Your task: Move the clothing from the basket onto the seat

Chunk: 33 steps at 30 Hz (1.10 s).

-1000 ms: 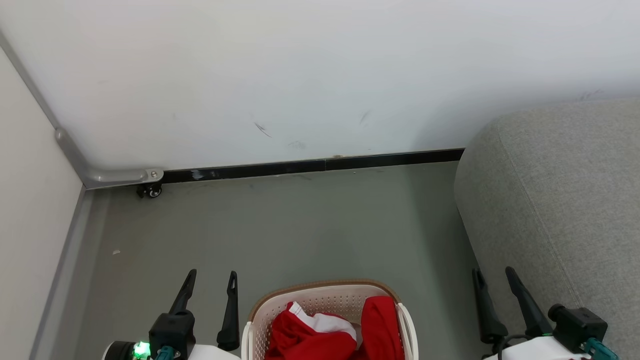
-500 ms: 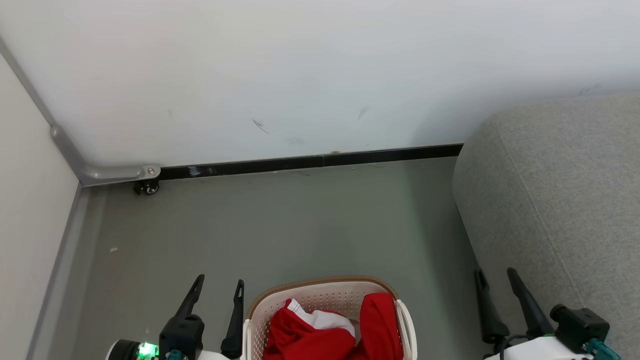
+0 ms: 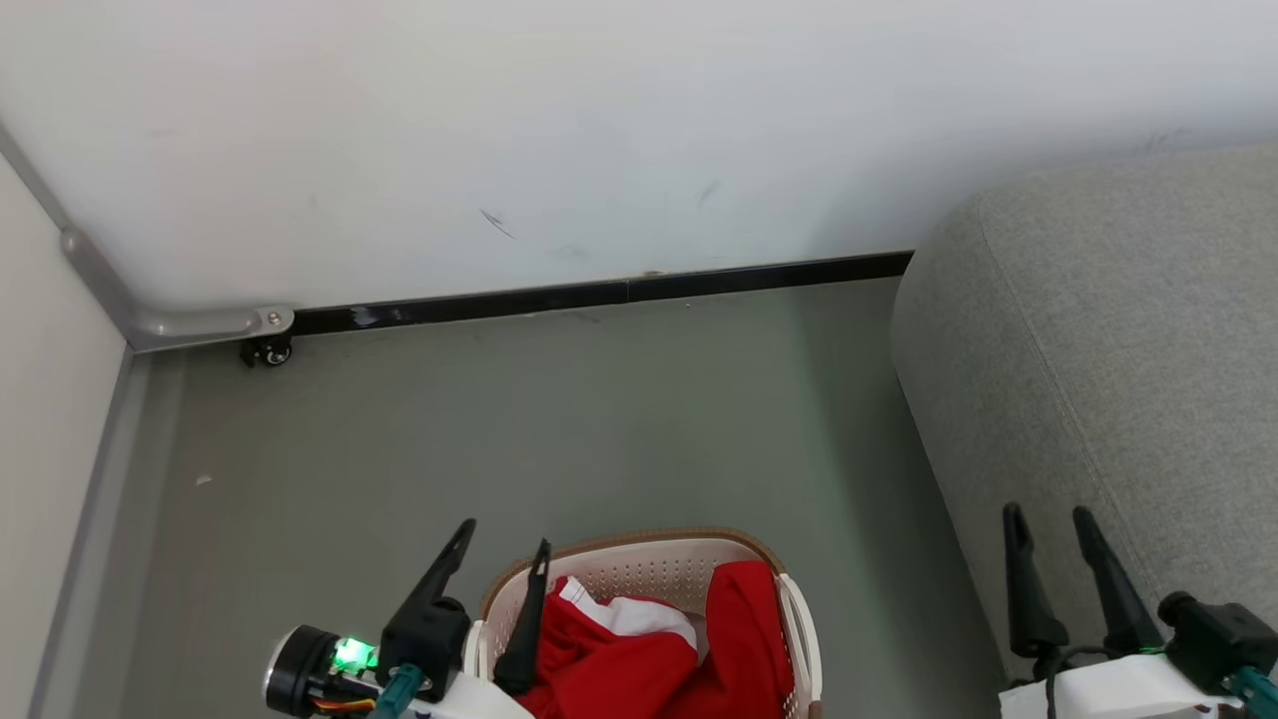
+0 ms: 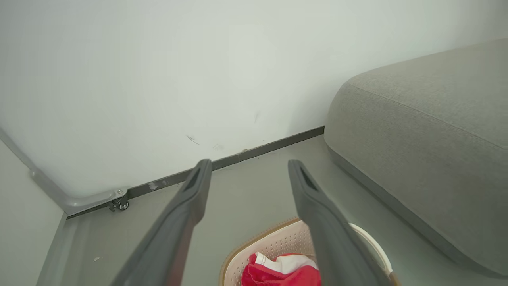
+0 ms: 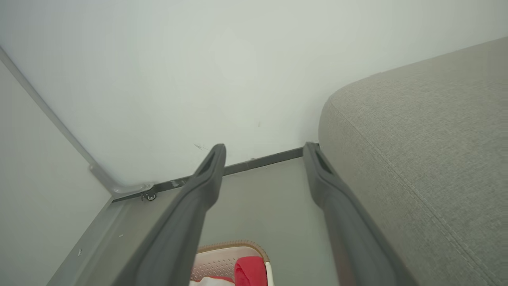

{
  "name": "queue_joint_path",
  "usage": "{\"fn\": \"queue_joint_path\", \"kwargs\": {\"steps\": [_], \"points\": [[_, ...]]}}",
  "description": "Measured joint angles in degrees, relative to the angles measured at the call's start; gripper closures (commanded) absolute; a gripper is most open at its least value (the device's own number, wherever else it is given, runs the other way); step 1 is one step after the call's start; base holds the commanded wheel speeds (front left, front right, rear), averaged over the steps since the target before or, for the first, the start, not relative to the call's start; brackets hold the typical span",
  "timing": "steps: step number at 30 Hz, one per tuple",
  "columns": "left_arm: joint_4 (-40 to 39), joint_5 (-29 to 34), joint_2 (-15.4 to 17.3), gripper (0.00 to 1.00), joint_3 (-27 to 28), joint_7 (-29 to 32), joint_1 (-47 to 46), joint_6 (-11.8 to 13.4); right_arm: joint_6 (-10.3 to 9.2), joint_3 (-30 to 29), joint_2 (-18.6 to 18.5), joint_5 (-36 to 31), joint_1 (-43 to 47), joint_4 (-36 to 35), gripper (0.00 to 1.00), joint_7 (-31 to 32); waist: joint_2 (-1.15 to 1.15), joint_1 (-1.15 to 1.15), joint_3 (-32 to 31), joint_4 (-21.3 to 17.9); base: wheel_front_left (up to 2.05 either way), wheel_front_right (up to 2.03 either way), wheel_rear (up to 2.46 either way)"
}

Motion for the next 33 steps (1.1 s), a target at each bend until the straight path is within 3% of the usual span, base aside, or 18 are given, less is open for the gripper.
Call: {"fn": "queue_joint_path", "kwargs": {"steps": [10,33], "points": [[4.0,0.5,-1.4,0.00,-2.7,0.0,-2.4,-2.0,0.00,-2.2,0.0,-0.1,0.0,-3.8,0.00,-0.1,0.00,0.00,3.1,-1.6,0.00,0.00,0.00],[15.8,4.6,-1.4,0.00,-5.0,-0.1,-10.9,-2.4,0.00,0.5,0.0,1.5,-5.6,-10.7,0.00,-0.1,0.00,0.00,15.4,-7.0,0.00,0.00,0.00]]}}
